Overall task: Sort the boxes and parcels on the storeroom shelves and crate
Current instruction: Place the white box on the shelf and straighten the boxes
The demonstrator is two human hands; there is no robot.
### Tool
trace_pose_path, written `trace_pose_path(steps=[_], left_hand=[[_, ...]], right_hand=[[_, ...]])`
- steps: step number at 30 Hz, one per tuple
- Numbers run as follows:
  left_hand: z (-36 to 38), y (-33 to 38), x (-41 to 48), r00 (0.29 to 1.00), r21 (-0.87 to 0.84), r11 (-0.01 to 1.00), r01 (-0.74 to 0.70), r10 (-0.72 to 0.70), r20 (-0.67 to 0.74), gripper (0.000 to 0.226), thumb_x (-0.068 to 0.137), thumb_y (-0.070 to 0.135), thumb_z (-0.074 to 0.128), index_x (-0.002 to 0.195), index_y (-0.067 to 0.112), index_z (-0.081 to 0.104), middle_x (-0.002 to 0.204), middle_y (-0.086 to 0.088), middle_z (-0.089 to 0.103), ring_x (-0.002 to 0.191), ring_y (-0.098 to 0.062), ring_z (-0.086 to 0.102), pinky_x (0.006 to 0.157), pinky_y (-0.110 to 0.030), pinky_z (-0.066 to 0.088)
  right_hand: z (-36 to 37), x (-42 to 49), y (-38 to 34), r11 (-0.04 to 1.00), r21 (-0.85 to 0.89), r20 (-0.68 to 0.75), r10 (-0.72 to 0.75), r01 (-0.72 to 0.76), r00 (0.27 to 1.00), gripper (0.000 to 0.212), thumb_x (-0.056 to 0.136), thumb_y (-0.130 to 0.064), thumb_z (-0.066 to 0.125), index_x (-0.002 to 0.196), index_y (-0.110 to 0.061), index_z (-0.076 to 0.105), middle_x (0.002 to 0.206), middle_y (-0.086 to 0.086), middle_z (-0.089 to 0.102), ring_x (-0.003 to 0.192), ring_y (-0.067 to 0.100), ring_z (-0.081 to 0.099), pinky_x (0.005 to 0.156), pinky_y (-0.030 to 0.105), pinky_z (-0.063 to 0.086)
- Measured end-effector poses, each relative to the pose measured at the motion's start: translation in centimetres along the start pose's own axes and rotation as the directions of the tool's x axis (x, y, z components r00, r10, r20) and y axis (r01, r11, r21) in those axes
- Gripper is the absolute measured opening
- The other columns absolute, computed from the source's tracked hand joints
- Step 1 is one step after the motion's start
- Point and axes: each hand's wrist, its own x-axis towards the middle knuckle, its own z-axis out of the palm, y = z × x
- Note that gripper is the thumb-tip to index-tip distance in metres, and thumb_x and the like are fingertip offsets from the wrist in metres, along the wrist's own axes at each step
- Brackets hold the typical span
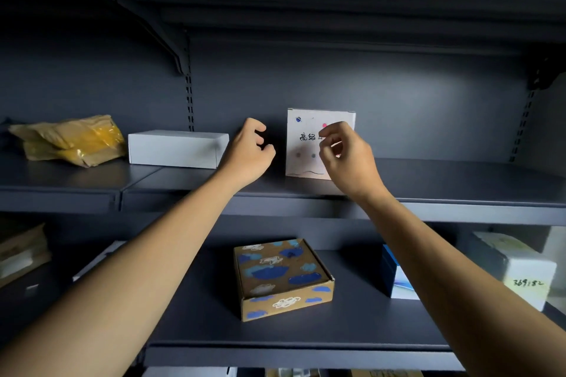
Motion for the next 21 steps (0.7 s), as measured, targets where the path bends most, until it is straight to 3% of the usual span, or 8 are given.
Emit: trace_pose_path(steps=[7,11,13,16,18,21], left_hand=[[-7.1,-5.4,2.5,0.998,0.065,0.998,-0.001,0.006,-0.063,0.034,0.09,0.019,0.053,0.124,0.017,0.047,0.121,-0.003,0.053,0.108,-0.022,0.054,0.093,-0.038,0.048],[-12.0,-10.3,4.5,0.981,0.228,0.973,0.027,0.018,-0.192,0.033,0.09,0.017,0.054,0.123,0.013,0.05,0.127,-0.012,0.047,0.124,-0.031,0.042,0.097,-0.037,0.04],[-14.4,-12.6,5.5,0.976,0.291,0.952,0.092,-0.028,-0.215,0.035,0.091,0.018,0.053,0.125,0.012,0.048,0.131,-0.016,0.041,0.129,-0.035,0.035,0.102,-0.039,0.035],[-16.6,-15.7,6.8,0.978,0.289,0.938,0.191,-0.157,-0.14,0.043,0.093,0.022,0.05,0.132,0.006,0.042,0.136,-0.021,0.041,0.129,-0.036,0.038,0.099,-0.038,0.036],[-17.2,-16.9,7.4,0.968,0.172,0.953,0.249,-0.253,0.001,0.051,0.095,0.024,0.049,0.14,0.006,0.034,0.136,-0.017,0.044,0.121,-0.033,0.046,0.089,-0.032,0.037],[-16.9,-17.5,7.3,0.954,0.084,0.966,0.246,-0.256,0.155,0.056,0.093,0.026,0.051,0.143,0.012,0.03,0.118,-0.008,0.047,0.101,-0.024,0.046,0.082,-0.028,0.035]], right_hand=[[7.0,1.1,-5.0,1.0,-0.008,0.053,0.026,-0.026,0.998,0.022,0.09,-0.004,0.053,0.109,-0.01,0.061,0.091,0.002,0.065,0.076,0.014,0.058,0.071,0.02,0.044],[12.6,2.5,-6.7,0.984,-0.14,0.114,0.124,-0.107,0.986,0.03,0.091,-0.011,0.055,0.12,-0.005,0.059,0.114,0.009,0.068,0.103,0.024,0.061,0.081,0.017,0.039],[15.7,3.6,-7.2,0.965,-0.169,0.144,0.225,-0.2,0.964,0.034,0.093,-0.016,0.055,0.124,-0.003,0.056,0.12,0.013,0.065,0.112,0.029,0.059,0.09,0.026,0.041],[19.1,4.6,-7.2,0.932,-0.21,0.18,0.334,-0.296,0.925,0.036,0.095,-0.026,0.054,0.121,-0.002,0.056,0.114,0.014,0.067,0.108,0.032,0.061,0.086,0.031,0.044],[20.4,4.8,-7.5,0.915,-0.221,0.179,0.378,-0.337,0.908,0.037,0.096,-0.028,0.054,0.12,0.001,0.055,0.11,0.013,0.066,0.103,0.029,0.061,0.082,0.029,0.041],[21.3,4.8,-7.8,0.913,-0.155,0.195,0.403,-0.378,0.894,0.032,0.095,-0.027,0.059,0.119,-0.005,0.054,0.099,0.009,0.062,0.092,0.023,0.057,0.08,0.03,0.042]])
